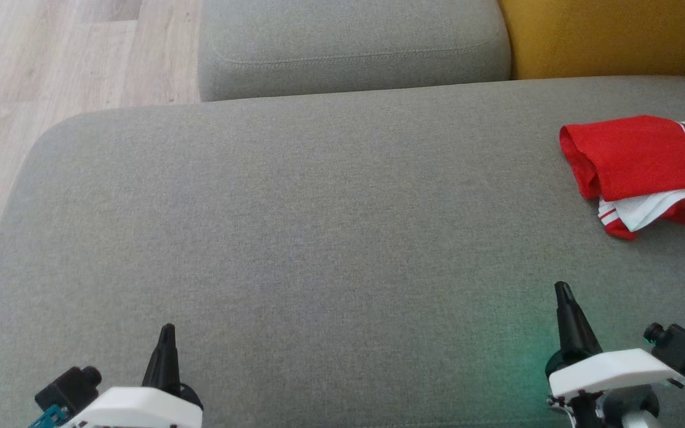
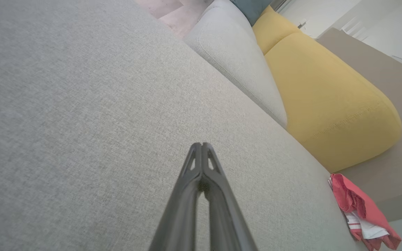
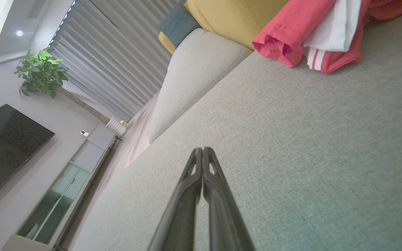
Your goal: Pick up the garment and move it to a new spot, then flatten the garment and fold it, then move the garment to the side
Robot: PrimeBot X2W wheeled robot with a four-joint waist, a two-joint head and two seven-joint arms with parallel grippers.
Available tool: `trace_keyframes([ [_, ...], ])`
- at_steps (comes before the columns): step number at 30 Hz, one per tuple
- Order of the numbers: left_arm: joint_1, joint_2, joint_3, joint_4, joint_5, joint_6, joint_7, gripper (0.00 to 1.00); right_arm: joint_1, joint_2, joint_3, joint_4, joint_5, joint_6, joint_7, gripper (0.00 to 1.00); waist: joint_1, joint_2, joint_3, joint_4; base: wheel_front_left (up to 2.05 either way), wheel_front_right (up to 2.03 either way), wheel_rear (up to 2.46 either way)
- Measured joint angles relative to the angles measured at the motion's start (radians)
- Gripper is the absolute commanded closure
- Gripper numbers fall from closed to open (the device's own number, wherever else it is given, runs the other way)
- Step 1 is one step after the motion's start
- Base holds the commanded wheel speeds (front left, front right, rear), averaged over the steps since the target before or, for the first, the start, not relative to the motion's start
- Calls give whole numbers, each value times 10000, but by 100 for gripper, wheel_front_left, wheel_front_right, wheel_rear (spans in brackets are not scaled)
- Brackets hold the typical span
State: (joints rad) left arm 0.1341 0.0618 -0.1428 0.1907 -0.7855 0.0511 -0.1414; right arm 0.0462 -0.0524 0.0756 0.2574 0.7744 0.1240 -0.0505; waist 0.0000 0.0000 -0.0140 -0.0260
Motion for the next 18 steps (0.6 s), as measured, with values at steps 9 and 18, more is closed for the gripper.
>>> trace_keyframes([
  [9, -163, 12, 249, 86, -993, -211, 222, 100, -4, -29, -192, 10, 988, -2, 176, 100, 0, 0, 20, 30, 0, 0, 0],
  [18, -384, 15, 351, 148, -1958, -435, 464, 100, -221, -40, -351, 27, 1973, -2, 303, 100, 0, 0, 40, 59, 0, 0, 0],
])
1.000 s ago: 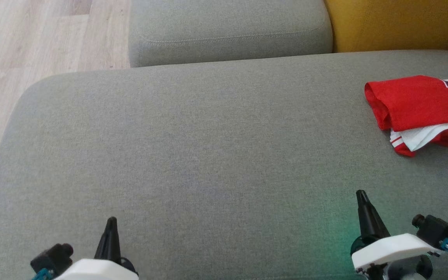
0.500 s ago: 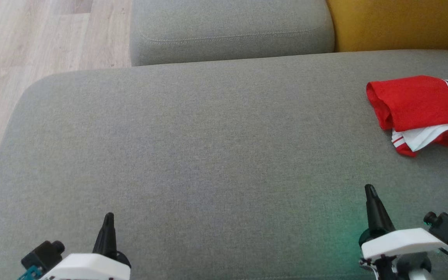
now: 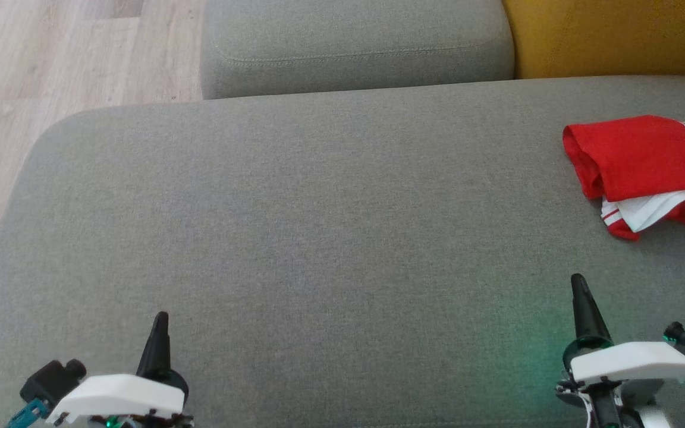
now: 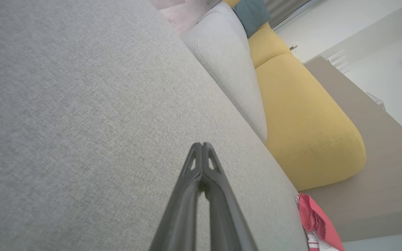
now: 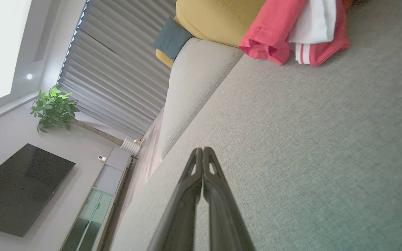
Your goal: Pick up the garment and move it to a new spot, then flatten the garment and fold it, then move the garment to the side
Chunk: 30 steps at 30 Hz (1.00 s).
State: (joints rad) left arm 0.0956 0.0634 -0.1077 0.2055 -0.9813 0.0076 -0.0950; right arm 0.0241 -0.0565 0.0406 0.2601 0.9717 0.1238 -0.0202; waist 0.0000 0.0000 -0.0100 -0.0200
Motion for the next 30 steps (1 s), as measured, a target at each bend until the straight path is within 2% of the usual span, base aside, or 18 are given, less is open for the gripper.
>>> trace_keyframes([
  [30, -686, 2, 642, 303, -3089, -616, 777, 100, -373, -35, -621, 81, 3114, 0, 466, 100, 0, 0, 63, 95, 0, 0, 0],
])
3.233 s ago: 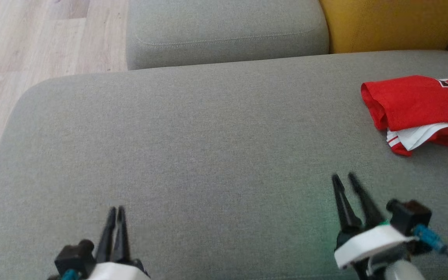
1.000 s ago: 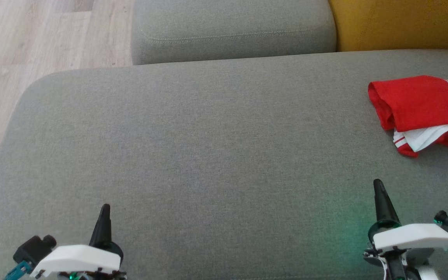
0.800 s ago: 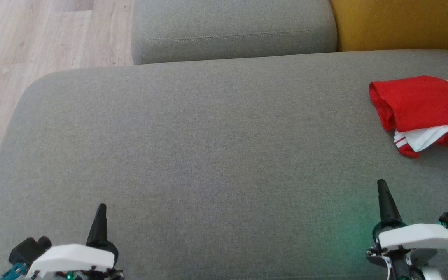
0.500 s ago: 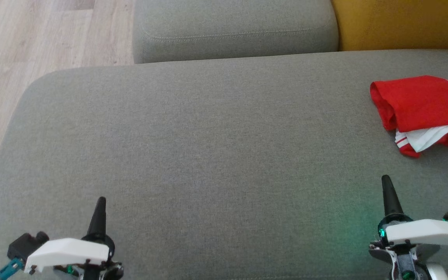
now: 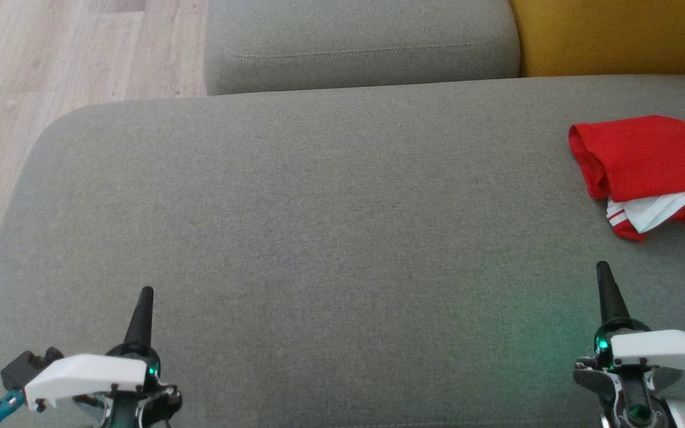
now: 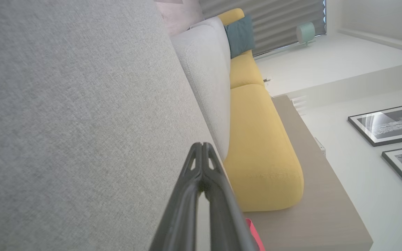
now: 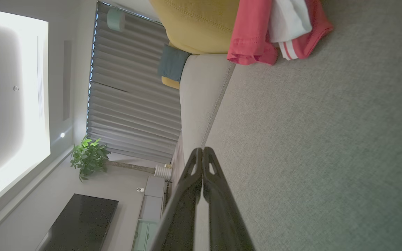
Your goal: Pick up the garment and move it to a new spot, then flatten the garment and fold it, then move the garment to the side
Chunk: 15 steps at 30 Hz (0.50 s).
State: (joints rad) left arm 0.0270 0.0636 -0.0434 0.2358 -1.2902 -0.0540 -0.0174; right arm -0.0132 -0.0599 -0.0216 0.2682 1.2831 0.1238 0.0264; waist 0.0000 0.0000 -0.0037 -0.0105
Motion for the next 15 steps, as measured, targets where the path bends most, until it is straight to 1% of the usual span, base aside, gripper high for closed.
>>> trace_keyframes([
  [11, -164, 0, 293, 161, -1264, -186, 349, 100, -31, -6, -268, 23, 1271, 0, 196, 100, 0, 0, 26, 39, 0, 0, 0],
  [15, -352, -2, 395, 199, -1695, -357, 487, 100, -118, -6, -360, 33, 1699, 0, 242, 100, 0, 0, 35, 53, 0, 0, 0],
])
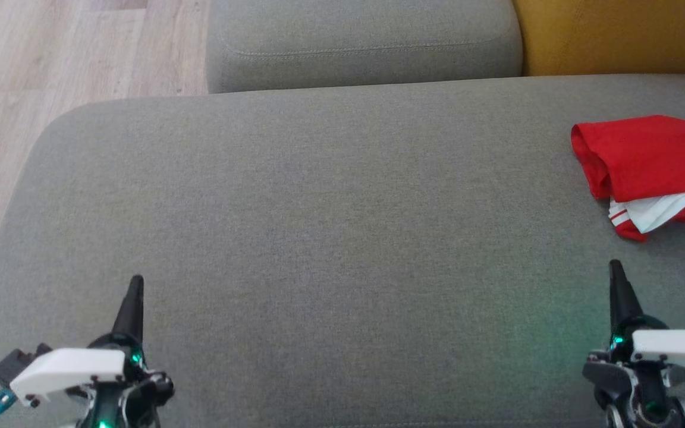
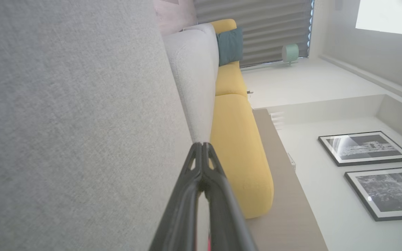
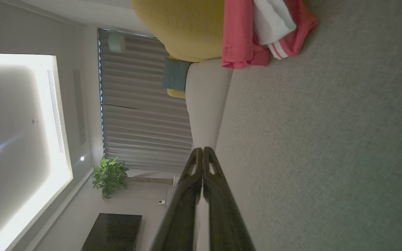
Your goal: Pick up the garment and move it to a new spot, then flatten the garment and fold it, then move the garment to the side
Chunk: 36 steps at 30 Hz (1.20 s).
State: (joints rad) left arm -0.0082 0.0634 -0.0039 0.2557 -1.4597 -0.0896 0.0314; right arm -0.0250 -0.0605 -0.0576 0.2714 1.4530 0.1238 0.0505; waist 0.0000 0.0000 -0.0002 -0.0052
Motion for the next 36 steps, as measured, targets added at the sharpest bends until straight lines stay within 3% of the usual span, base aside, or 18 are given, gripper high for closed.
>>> trace_keyframes([
  [17, -428, -8, 472, 144, -1741, -339, 476, 100, -302, 0, -405, 25, 1747, 0, 290, 100, 0, 0, 34, 53, 0, 0, 0],
  [36, -455, -29, 508, 146, -1758, -339, 520, 100, -302, 2, -474, 35, 1753, 0, 305, 100, 0, 0, 34, 53, 0, 0, 0],
])
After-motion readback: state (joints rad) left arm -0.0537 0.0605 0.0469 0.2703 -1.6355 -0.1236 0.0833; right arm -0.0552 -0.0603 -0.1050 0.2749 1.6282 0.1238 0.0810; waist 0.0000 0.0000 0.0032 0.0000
